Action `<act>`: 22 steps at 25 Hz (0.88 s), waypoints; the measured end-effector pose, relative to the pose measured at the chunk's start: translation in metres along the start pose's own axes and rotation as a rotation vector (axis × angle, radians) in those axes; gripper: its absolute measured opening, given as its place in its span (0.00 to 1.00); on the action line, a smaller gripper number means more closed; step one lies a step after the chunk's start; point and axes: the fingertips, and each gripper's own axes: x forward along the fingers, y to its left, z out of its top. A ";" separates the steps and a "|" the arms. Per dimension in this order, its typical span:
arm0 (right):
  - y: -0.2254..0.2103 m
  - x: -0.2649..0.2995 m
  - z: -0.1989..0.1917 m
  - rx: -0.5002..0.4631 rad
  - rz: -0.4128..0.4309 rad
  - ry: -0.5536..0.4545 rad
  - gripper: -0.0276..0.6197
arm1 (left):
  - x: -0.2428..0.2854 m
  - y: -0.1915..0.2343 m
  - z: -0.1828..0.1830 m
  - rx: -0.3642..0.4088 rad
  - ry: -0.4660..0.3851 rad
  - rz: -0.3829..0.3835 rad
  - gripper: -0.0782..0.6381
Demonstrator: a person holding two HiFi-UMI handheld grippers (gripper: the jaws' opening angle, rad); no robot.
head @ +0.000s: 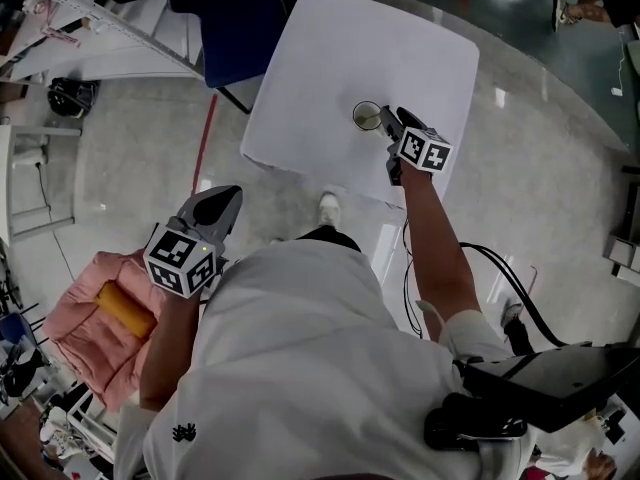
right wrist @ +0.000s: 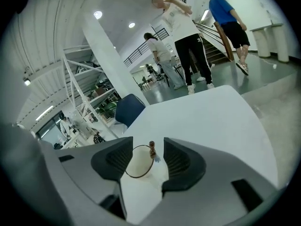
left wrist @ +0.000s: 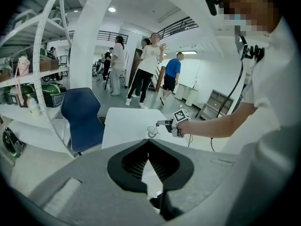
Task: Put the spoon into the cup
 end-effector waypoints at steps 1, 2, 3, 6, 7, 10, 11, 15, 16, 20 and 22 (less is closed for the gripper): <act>0.003 -0.007 0.000 -0.007 -0.008 -0.007 0.37 | -0.004 -0.001 -0.002 0.002 -0.006 -0.006 0.12; 0.005 -0.015 0.000 -0.016 -0.019 -0.014 0.37 | -0.008 -0.001 -0.005 0.004 -0.013 -0.013 0.12; 0.007 -0.023 0.000 -0.026 -0.033 -0.023 0.37 | -0.011 -0.002 -0.007 0.007 -0.020 -0.022 0.12; 0.014 -0.047 -0.002 -0.042 -0.067 -0.052 0.36 | -0.022 -0.005 -0.014 0.022 -0.040 -0.053 0.12; 0.018 -0.055 -0.004 -0.045 -0.074 -0.059 0.35 | -0.027 -0.005 -0.016 0.026 -0.045 -0.063 0.12; 0.037 -0.080 -0.012 -0.054 -0.087 -0.077 0.32 | -0.042 -0.007 -0.024 0.044 -0.062 -0.088 0.12; 0.043 -0.089 -0.017 -0.056 -0.092 -0.081 0.30 | -0.048 -0.008 -0.027 0.051 -0.069 -0.097 0.12; 0.083 -0.130 -0.056 -0.059 -0.092 -0.061 0.11 | -0.077 -0.015 -0.048 0.049 -0.081 -0.139 0.12; 0.095 -0.138 -0.065 -0.063 -0.085 -0.051 0.09 | -0.082 -0.016 -0.051 0.050 -0.084 -0.152 0.12; 0.145 -0.171 -0.090 -0.086 -0.059 -0.041 0.06 | -0.100 -0.024 -0.055 0.069 -0.111 -0.205 0.12; 0.171 -0.185 -0.104 -0.101 -0.036 -0.035 0.06 | -0.110 -0.027 -0.060 0.072 -0.124 -0.229 0.12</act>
